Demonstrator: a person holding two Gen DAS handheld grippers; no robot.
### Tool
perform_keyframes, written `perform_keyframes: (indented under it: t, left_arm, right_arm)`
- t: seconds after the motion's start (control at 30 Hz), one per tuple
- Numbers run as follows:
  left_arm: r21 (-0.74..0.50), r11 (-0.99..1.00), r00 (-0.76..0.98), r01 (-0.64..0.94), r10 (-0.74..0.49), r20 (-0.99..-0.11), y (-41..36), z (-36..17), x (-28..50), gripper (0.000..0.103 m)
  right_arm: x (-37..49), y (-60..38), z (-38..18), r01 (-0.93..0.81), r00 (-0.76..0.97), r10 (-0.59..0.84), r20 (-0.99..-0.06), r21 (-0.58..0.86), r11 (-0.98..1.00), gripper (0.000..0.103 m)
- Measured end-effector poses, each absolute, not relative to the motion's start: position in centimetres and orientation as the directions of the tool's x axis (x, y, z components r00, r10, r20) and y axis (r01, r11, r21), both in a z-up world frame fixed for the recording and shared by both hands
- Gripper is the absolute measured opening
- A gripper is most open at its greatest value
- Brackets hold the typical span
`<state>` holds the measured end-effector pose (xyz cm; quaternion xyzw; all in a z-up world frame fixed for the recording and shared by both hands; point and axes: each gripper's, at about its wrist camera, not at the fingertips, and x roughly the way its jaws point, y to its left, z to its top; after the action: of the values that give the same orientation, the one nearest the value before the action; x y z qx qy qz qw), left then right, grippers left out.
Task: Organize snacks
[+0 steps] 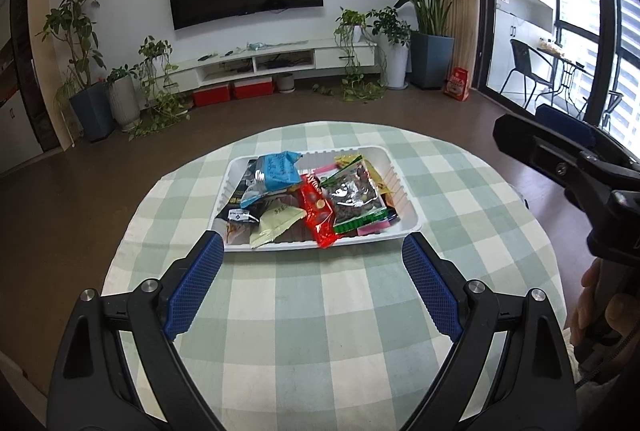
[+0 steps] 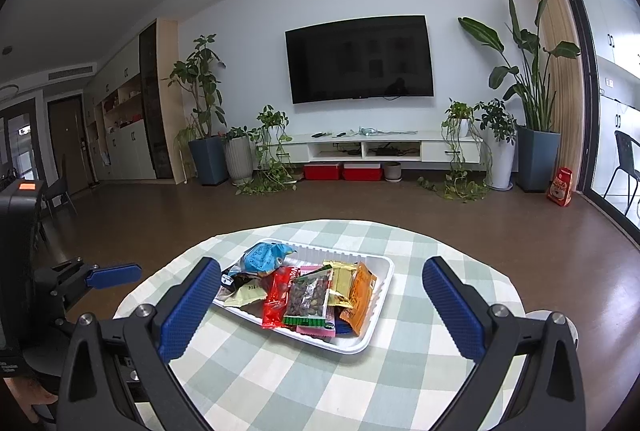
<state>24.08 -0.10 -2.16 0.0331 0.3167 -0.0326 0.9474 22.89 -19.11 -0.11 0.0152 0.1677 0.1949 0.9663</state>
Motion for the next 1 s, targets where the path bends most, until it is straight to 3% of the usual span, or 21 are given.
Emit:
perform_keyframes:
  t: [0.2, 0.4, 0.57, 0.77, 0.83, 0.87, 1.0]
  left_arm:
    - [0.063, 0.995, 0.792, 0.074, -0.020, -0.611, 0.0, -3.2, 24.3, 0.091]
    - [-0.102, 0.992, 0.768, 0.076, -0.123, -0.628, 1.7, -4.8, 24.7, 0.091]
    - [-0.038, 0.999, 0.780, -0.030, 0.000, -0.626, 2.5, -5.3, 24.7, 0.091]
    - [0.240, 0.955, 0.860, -0.172, 0.264, -0.436, 0.2, -1.8, 21.9, 0.091]
    - [0.278, 0.939, 0.886, -0.204, 0.298, -0.356, -0.6, -1.2, 20.6, 0.093]
    - [0.283, 0.936, 0.897, -0.210, 0.300, -0.324, -1.0, -1.0, 20.1, 0.100]
    - [0.293, 0.923, 0.891, -0.251, 0.338, -0.303, -1.7, -1.3, 19.4, 0.101]
  right_arm:
    - [22.8, -18.6, -0.3, -0.369, 0.866, 0.379, -0.327, 0.094, 0.925, 0.103]
    - [22.6, -18.7, -0.5, -0.369, 0.864, 0.378, -0.331, 0.095, 0.925, 0.103]
    - [22.3, -19.6, -1.2, -0.371, 0.854, 0.385, -0.349, 0.110, 0.922, 0.103]
    - [22.8, -19.3, -2.0, -0.376, 0.843, 0.395, -0.366, 0.125, 0.918, 0.103]
    - [22.9, -19.2, -2.0, -0.379, 0.840, 0.398, -0.367, 0.126, 0.917, 0.103]
    - [23.0, -19.1, -1.9, -0.382, 0.838, 0.402, -0.370, 0.128, 0.915, 0.103]
    - [23.1, -19.0, -2.3, -0.389, 0.831, 0.407, -0.379, 0.126, 0.912, 0.103]
